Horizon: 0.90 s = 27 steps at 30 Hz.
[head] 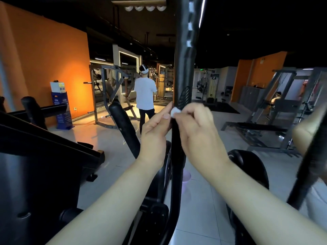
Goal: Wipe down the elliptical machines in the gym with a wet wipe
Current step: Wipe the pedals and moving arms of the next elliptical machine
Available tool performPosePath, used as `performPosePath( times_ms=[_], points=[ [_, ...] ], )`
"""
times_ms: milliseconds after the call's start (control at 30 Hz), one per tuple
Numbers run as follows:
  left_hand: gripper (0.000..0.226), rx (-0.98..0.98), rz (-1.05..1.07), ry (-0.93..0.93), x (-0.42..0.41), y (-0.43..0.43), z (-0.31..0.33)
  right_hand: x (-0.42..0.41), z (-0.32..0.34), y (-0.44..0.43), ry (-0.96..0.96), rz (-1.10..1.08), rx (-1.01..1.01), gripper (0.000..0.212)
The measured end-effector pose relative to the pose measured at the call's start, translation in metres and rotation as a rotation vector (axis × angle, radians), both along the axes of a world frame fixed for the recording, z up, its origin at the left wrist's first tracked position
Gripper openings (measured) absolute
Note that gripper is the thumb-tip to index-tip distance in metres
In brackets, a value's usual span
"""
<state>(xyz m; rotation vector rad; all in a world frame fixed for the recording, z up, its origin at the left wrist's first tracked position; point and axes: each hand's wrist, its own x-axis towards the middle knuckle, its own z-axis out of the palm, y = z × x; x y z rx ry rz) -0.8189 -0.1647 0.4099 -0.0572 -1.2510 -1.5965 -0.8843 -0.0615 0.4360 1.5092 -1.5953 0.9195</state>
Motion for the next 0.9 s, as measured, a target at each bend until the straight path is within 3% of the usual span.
performPosePath(
  times_ms=[100, 200, 267, 367, 467, 533, 633, 733, 900],
  points=[
    [0.031, -0.013, 0.012, -0.018, 0.000, -0.002, 0.000, -0.002, 0.002, 0.002, -0.008, -0.032, 0.037, 0.010],
    [0.034, -0.063, 0.005, 0.004, 0.000, 0.003, 0.002, -0.008, 0.032, -0.005, -0.088, 0.056, -0.124, 0.016],
    [0.034, -0.034, 0.015, 0.009, 0.000, 0.005, 0.001, -0.015, 0.032, -0.012, 0.023, 0.022, -0.118, 0.025],
    [0.037, 0.001, 0.043, -0.007, 0.000, 0.001, -0.002, -0.014, 0.001, -0.013, 0.073, -0.003, -0.015, 0.028],
    [0.059, 0.012, 0.042, -0.053, 0.001, -0.003, -0.003, -0.017, -0.047, -0.012, 0.058, -0.005, 0.025, 0.033],
    [0.058, 0.024, 0.045, -0.051, 0.003, -0.004, -0.003, -0.021, -0.057, -0.009, 0.098, -0.014, 0.072, 0.039],
    [0.055, -0.011, 0.060, -0.053, 0.003, 0.001, -0.001, -0.023, -0.027, -0.004, 0.099, 0.064, -0.051, 0.027],
    [0.056, -0.038, 0.067, -0.052, 0.003, 0.009, 0.002, -0.019, 0.021, -0.003, -0.038, 0.129, -0.204, 0.018],
    [0.052, -0.014, 0.064, -0.029, 0.004, 0.008, 0.000, -0.019, -0.007, -0.009, 0.012, 0.074, -0.124, 0.025]
  ],
)
